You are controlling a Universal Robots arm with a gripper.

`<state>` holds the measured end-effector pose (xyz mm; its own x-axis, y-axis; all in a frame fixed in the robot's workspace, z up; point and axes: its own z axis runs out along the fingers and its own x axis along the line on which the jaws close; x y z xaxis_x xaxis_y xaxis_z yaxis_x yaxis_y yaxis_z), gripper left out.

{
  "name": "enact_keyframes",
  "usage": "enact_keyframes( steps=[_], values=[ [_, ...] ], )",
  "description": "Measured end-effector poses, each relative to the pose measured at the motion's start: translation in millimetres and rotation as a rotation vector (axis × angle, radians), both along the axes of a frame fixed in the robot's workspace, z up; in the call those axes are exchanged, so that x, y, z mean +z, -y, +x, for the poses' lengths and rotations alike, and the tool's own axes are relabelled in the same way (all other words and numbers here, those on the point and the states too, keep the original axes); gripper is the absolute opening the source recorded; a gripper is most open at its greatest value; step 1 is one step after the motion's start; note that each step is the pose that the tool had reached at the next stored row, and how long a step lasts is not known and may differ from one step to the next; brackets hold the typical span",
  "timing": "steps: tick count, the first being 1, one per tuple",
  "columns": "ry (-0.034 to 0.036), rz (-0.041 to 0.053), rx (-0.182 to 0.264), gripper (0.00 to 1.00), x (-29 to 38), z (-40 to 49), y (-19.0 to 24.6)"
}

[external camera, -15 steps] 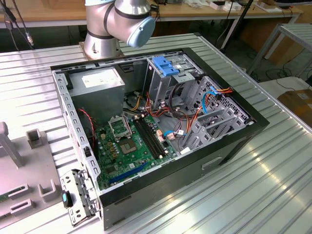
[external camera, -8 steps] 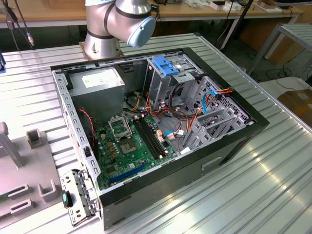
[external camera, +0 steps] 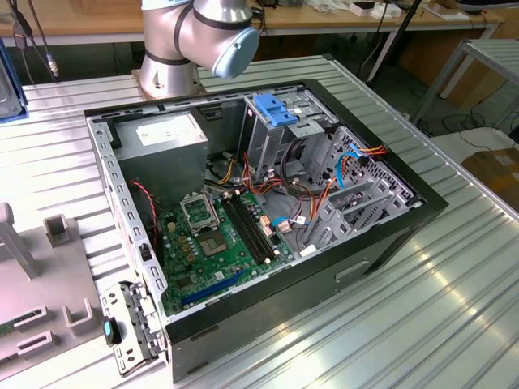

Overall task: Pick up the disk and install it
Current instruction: 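Pick up the disk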

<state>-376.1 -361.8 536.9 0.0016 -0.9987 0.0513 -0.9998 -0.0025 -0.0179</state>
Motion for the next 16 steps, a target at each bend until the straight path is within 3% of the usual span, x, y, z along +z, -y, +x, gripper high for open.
enact_keyframes(
  steps=[16],
  values=[
    [0.0000, 0.0000, 0.000, 0.37, 0.0, 29.3, 0.0]
  ],
)
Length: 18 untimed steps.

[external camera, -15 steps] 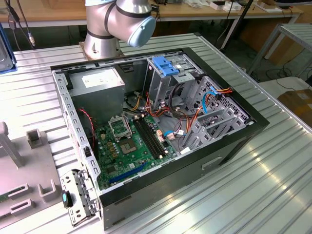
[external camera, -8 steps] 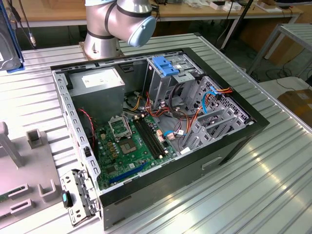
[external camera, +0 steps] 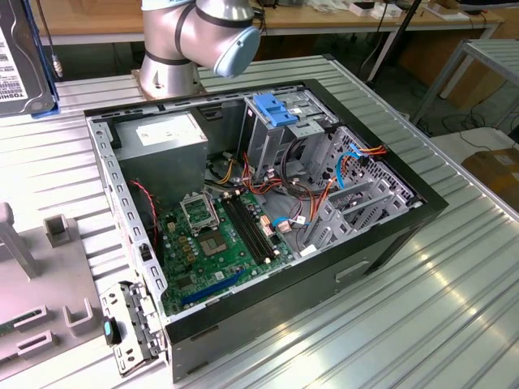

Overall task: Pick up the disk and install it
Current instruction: 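Pick up the disk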

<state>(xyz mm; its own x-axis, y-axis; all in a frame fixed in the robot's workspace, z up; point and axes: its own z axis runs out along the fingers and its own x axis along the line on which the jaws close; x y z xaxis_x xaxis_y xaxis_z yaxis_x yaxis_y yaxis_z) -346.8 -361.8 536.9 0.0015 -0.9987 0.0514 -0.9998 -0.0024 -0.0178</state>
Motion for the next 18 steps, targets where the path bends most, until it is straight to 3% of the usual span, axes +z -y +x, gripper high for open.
enact_keyframes(
  steps=[9, 18],
  values=[
    [0.0000, 0.0000, 0.000, 0.37, -0.2, 16.9, 0.0],
    [0.0000, 0.0000, 0.000, 0.37, -0.6, 43.7, 0.0]
  ],
)
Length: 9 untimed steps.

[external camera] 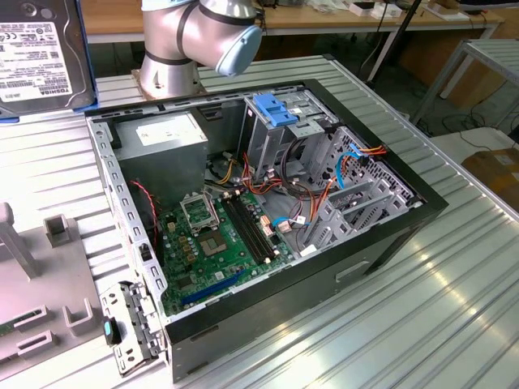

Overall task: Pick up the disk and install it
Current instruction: 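Pick up the disk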

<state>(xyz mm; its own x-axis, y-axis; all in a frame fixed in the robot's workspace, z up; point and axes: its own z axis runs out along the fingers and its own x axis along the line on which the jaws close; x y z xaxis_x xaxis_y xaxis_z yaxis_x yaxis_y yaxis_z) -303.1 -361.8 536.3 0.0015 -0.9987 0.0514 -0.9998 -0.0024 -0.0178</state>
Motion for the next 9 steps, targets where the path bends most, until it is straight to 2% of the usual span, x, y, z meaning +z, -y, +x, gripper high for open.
enact_keyframes(
  steps=[4, 9],
  values=[
    [0.0000, 0.0000, 0.000, 0.37, -0.1, 14.7, 0.0],
    [0.0000, 0.0000, 0.000, 0.37, -0.3, 24.8, 0.0]
  ],
)
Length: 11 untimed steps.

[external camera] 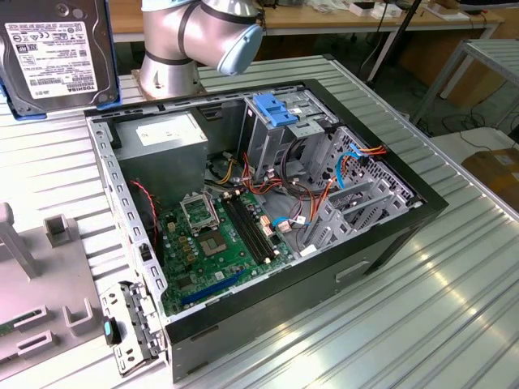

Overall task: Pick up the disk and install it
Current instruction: 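Pick up the disk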

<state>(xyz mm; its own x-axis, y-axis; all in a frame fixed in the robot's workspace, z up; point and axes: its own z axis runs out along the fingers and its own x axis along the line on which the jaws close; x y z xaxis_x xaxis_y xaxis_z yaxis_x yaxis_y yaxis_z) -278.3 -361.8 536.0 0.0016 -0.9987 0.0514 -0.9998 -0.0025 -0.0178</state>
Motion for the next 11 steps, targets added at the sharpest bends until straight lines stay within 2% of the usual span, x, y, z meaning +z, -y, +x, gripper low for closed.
enact_keyframes(
  steps=[11],
  values=[
    [0.0000, -0.0001, 0.000, 0.37, -0.4, 23.9, 0.0]
  ],
)
